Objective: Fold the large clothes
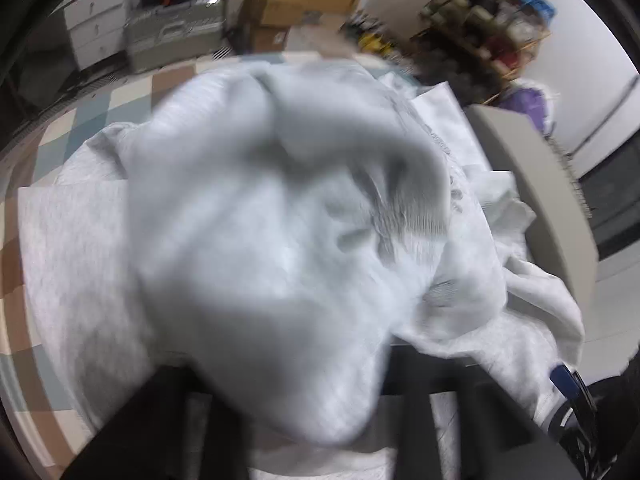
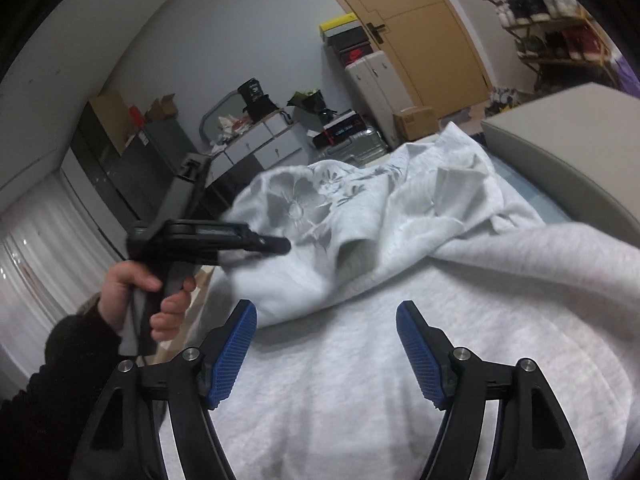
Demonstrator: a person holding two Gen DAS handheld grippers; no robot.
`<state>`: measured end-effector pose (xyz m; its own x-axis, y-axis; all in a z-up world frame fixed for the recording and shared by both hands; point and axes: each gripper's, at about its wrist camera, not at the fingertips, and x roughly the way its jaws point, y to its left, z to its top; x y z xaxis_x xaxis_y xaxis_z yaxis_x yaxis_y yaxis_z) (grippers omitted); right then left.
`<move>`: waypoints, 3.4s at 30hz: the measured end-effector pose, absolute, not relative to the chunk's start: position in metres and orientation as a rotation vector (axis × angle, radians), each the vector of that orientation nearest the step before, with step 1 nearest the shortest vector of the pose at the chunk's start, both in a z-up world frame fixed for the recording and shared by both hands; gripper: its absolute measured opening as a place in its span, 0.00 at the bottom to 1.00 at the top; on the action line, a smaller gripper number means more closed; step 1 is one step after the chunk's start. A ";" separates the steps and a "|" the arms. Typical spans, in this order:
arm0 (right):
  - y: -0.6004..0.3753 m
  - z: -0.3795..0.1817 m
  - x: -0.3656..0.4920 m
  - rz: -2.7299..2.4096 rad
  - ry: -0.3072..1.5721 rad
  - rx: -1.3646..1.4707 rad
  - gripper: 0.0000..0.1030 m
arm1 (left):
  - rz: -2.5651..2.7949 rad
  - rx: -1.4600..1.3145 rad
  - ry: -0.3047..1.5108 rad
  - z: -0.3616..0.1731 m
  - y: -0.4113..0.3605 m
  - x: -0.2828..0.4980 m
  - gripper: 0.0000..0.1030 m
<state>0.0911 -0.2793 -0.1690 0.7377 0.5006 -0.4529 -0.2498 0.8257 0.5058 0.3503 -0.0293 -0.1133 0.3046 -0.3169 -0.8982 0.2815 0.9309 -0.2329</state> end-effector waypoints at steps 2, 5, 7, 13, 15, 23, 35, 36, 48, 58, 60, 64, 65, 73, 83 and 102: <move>-0.289 -0.168 0.085 0.425 0.610 0.463 0.71 | -0.355 -0.043 1.163 -0.097 -0.026 0.362 0.07; -0.301 -0.165 0.076 0.412 0.595 0.476 0.72 | -0.266 0.037 1.006 -0.046 -0.023 0.372 0.06; -0.305 -0.163 0.072 0.409 0.586 0.484 0.72 | -0.266 0.016 0.906 -0.009 -0.017 0.368 0.06; -0.301 -0.162 0.070 0.424 0.573 0.486 0.73 | -0.455 -0.054 0.921 -0.068 -0.011 0.312 0.10; -0.297 -0.163 0.073 0.435 0.581 0.478 0.73 | -0.500 -0.102 1.030 -0.123 -0.009 0.300 0.11; -0.267 -0.150 0.097 0.432 0.649 0.372 0.74 | -0.568 -0.285 0.983 -0.157 0.037 0.269 0.53; -0.150 -0.117 0.206 0.415 0.662 -0.074 0.73 | -0.312 -0.204 0.674 -0.124 0.071 0.203 0.73; -0.142 -0.122 0.215 0.412 0.681 -0.100 0.72 | -0.295 -0.192 0.666 -0.122 0.068 0.206 0.73; -0.152 -0.192 0.260 0.333 1.035 -0.153 0.44 | -0.130 -0.089 0.740 -0.126 0.071 0.207 0.73; -0.224 -0.209 0.229 0.292 1.017 -0.050 0.55 | -0.178 -0.125 0.947 -0.153 0.051 0.286 0.73; -0.235 -0.201 0.222 0.300 0.980 0.005 0.57 | -0.166 -0.100 0.977 -0.161 0.041 0.302 0.73; -0.237 -0.206 0.227 0.275 0.985 -0.005 0.60 | -0.196 -0.009 1.090 -0.182 0.015 0.322 0.64; -0.235 -0.209 0.231 0.278 0.993 -0.009 0.61 | -0.202 0.026 1.085 -0.183 0.009 0.321 0.49; -0.203 -0.172 0.240 0.357 0.912 -0.130 0.09 | -0.207 0.129 1.034 -0.150 -0.001 0.308 0.07; -0.238 -0.182 0.249 0.215 0.942 -0.178 0.06 | -0.076 0.042 0.995 -0.184 0.030 0.256 0.07; -0.190 -0.175 0.246 0.372 0.897 -0.190 0.52 | -0.181 0.146 1.036 -0.178 -0.015 0.251 0.30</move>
